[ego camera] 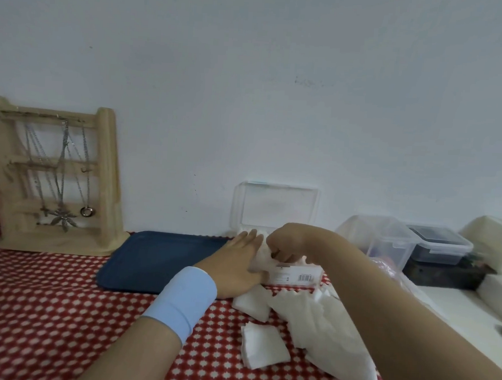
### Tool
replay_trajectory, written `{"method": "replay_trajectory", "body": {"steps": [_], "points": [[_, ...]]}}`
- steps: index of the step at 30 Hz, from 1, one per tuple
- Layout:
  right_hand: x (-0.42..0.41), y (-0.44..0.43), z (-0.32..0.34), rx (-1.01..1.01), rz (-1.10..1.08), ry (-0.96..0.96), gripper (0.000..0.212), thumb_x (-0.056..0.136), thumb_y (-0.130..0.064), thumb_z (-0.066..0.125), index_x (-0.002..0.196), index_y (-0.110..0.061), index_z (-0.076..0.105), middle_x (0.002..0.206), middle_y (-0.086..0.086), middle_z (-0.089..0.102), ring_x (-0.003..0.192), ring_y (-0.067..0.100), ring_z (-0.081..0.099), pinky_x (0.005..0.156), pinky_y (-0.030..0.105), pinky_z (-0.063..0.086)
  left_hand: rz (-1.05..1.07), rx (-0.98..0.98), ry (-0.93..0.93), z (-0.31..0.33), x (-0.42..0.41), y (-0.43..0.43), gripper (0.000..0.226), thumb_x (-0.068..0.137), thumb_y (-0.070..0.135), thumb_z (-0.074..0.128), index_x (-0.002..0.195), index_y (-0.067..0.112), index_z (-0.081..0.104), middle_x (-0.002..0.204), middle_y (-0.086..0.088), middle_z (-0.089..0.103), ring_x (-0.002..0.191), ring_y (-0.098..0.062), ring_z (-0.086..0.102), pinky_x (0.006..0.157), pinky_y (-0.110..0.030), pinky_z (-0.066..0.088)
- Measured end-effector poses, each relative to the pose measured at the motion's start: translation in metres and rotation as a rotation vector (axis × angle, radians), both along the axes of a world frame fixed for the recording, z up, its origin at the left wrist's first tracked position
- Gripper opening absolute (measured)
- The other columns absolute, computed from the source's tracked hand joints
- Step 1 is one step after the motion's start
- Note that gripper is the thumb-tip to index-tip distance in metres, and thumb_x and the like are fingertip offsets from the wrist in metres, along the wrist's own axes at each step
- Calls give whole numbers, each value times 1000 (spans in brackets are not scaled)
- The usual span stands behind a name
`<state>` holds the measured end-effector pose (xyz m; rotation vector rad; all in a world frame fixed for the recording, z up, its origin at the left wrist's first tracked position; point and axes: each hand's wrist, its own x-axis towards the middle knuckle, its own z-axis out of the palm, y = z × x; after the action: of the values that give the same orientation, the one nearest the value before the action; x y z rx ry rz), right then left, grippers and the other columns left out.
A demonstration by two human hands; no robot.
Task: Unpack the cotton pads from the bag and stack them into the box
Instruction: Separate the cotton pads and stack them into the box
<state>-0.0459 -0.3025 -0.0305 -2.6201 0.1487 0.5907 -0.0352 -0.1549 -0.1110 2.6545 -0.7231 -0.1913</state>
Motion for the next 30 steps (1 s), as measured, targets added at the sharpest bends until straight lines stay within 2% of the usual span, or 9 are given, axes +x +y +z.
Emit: {"method": "replay_trajectory", "body": {"steps": [3, 5, 8, 10, 14, 18, 23, 28, 30], "points": [[2, -9, -4, -32, 8, -41, 33, 104, -14, 39, 123, -6, 65, 130, 9, 67, 104, 20, 65, 56, 21, 38, 4, 81, -74, 3, 1, 1, 78, 104, 46, 43, 164, 23, 0, 170, 9, -12, 156, -10, -14, 124, -30, -2], [0, -8, -11, -31, 38, -118, 29, 100, -16, 48, 120, -4, 65, 130, 14, 65, 95, 23, 61, 65, 25, 45, -8, 105, -27, -1, 4, -3, 80, 103, 49, 45, 164, 23, -1, 170, 9, -13, 155, -9, -14, 124, -30, -1], [-2, -9, -21, -49, 58, -196, 36, 96, -19, 52, 126, -2, 63, 130, 20, 63, 117, 36, 61, 91, 38, 49, -4, 111, -2, 2, 2, -6, 81, 103, 48, 46, 164, 23, -1, 170, 9, -12, 155, -9, -14, 124, -30, 0], [-5, -17, -22, -24, 49, -283, 37, 91, -15, 52, 122, 1, 66, 126, 20, 66, 116, 37, 63, 97, 42, 53, 13, 43, -25, 9, -3, -3, 78, 103, 44, 47, 164, 24, 2, 170, 10, -8, 156, -9, -10, 124, -30, 2], [-27, -21, -21, -50, 128, -524, 32, 92, -11, 51, 113, -21, 73, 117, -5, 68, 94, 15, 67, 88, 32, 56, 103, -193, -200, 11, -15, 13, 57, 103, 31, 52, 156, 30, 32, 163, 13, 27, 151, -10, 20, 118, -25, 21], [-44, -1, -42, -251, 246, -519, 20, 93, -24, 62, 106, -30, 75, 107, -7, 72, 92, 15, 68, 82, 32, 56, 215, -364, -277, 1, -29, 26, 27, 101, 23, 56, 127, 32, 60, 124, 16, 54, 111, -3, 54, 98, -20, 45], [-49, 20, -58, -530, 256, -468, 27, 88, -39, 71, 92, -16, 57, 78, -1, 51, 78, 20, 55, 67, 30, 41, 235, -393, -155, -13, -49, 35, 20, 101, 23, 56, 114, 35, 63, 106, 22, 59, 96, 8, 55, 78, -7, 39], [-45, 25, -69, -444, 288, -402, 27, 86, -29, 70, 112, -19, 68, 86, -2, 61, 81, 18, 58, 66, 29, 45, 294, -404, -100, -23, -65, 44, 21, 103, 24, 53, 119, 35, 60, 101, 26, 56, 93, 10, 51, 76, -5, 37], [-46, 21, -67, -339, 287, -398, 19, 84, -30, 72, 100, -20, 70, 86, -2, 65, 80, 16, 61, 65, 27, 48, 325, -458, -70, -26, -70, 47, 22, 103, 27, 54, 124, 34, 59, 103, 26, 57, 95, 8, 51, 79, -7, 38]]}}
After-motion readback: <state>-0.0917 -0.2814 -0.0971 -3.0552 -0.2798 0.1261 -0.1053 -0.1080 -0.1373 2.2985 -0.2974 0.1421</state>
